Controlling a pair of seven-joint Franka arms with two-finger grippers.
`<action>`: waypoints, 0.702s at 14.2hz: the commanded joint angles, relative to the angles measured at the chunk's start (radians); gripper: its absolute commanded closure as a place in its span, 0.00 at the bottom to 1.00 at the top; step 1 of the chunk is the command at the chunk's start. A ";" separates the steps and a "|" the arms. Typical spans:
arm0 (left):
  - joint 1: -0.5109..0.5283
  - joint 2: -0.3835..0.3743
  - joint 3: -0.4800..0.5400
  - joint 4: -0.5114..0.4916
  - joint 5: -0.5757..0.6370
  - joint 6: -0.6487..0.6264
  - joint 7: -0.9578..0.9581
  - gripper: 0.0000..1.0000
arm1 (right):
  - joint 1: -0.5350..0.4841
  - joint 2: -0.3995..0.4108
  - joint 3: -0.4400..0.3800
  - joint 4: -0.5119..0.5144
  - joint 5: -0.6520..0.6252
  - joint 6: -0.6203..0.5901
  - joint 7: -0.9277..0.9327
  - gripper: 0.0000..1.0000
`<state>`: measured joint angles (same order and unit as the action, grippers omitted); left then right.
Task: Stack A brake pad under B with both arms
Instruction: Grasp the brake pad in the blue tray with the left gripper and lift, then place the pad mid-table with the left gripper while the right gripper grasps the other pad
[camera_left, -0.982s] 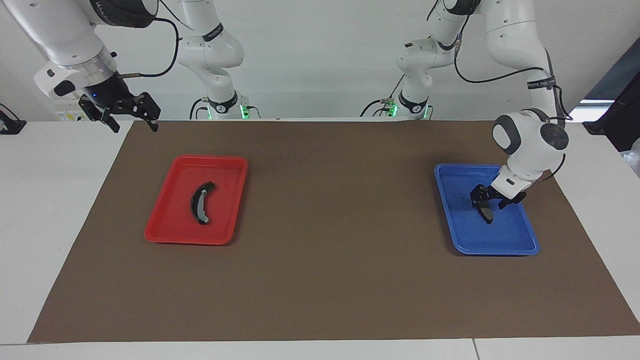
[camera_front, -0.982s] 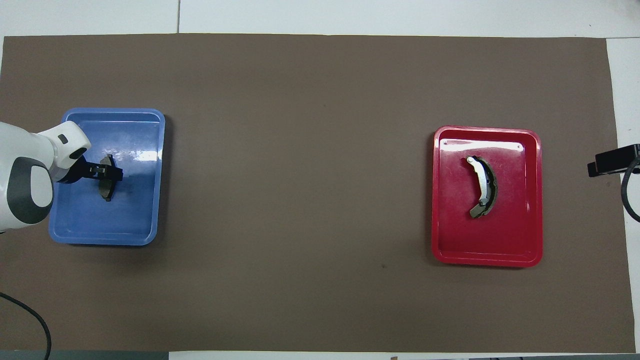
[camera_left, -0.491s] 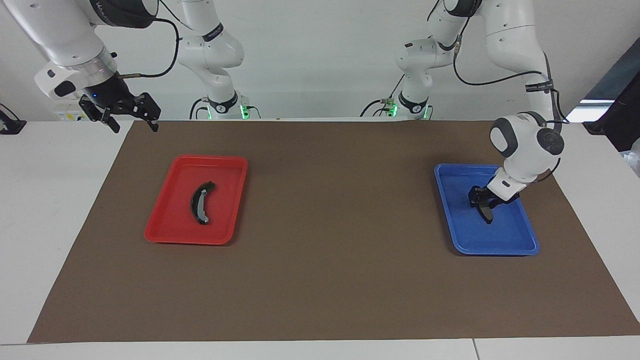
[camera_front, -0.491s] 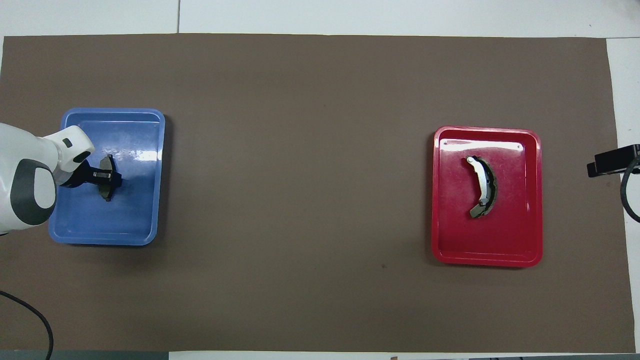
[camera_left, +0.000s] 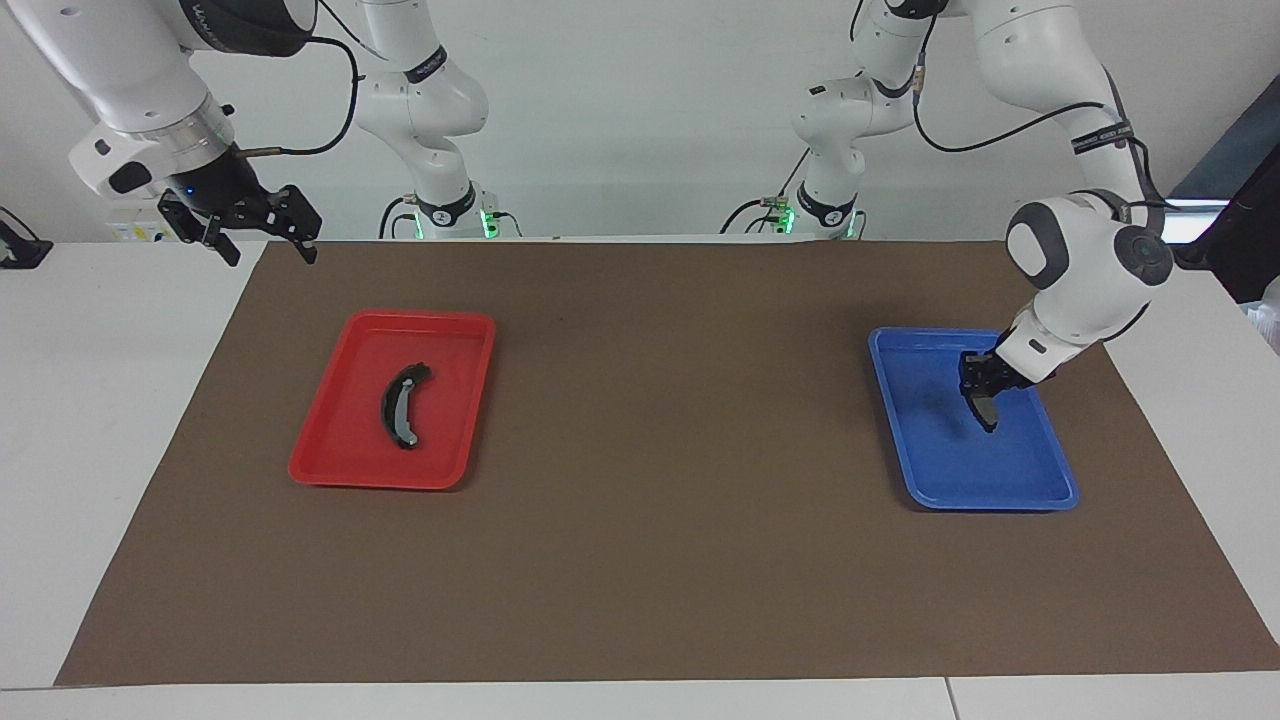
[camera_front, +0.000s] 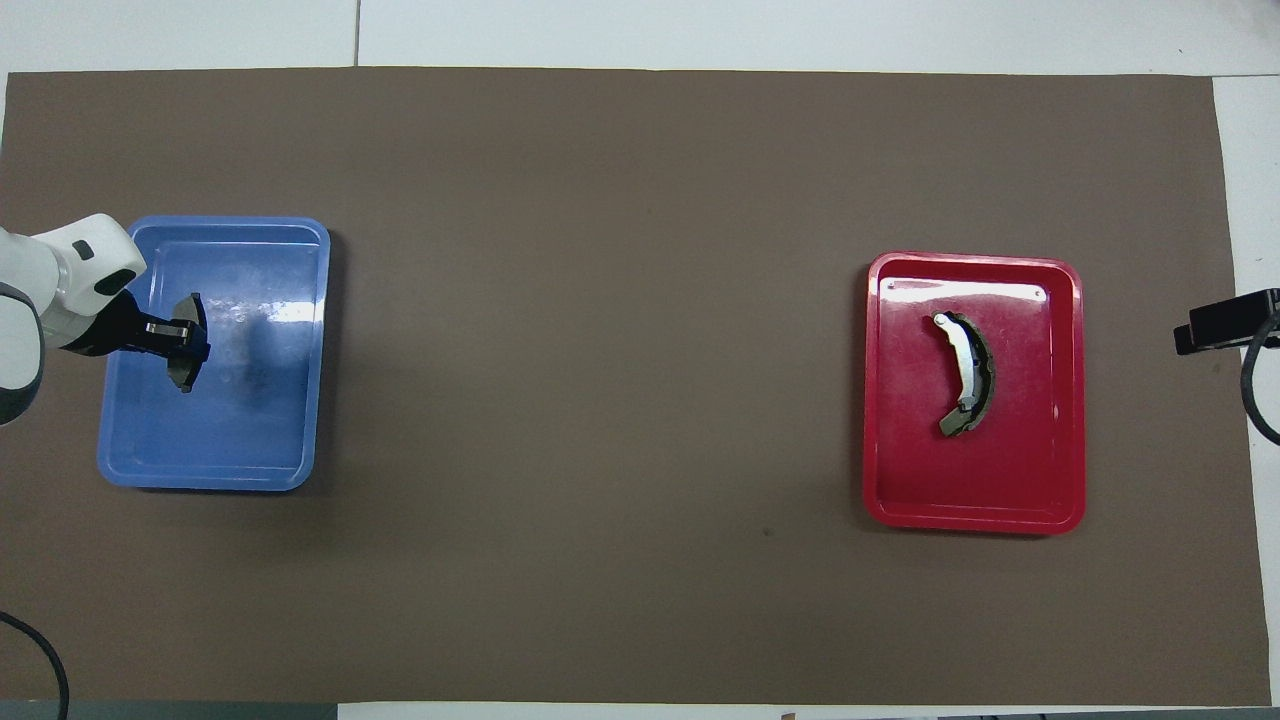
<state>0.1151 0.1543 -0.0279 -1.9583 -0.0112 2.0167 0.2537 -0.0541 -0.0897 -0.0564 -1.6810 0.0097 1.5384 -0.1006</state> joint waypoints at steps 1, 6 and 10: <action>-0.119 0.011 0.002 0.108 -0.001 -0.085 -0.173 0.99 | -0.004 -0.007 0.004 -0.012 -0.007 0.005 -0.016 0.01; -0.374 0.014 -0.001 0.068 -0.001 0.020 -0.488 0.99 | -0.006 -0.016 0.004 -0.061 -0.002 0.080 -0.014 0.01; -0.550 0.092 -0.001 0.071 -0.001 0.149 -0.730 0.99 | 0.009 -0.031 0.004 -0.254 0.019 0.290 -0.013 0.01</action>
<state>-0.3714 0.2147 -0.0471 -1.8835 -0.0120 2.0953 -0.3930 -0.0526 -0.0916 -0.0559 -1.8175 0.0147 1.7300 -0.1006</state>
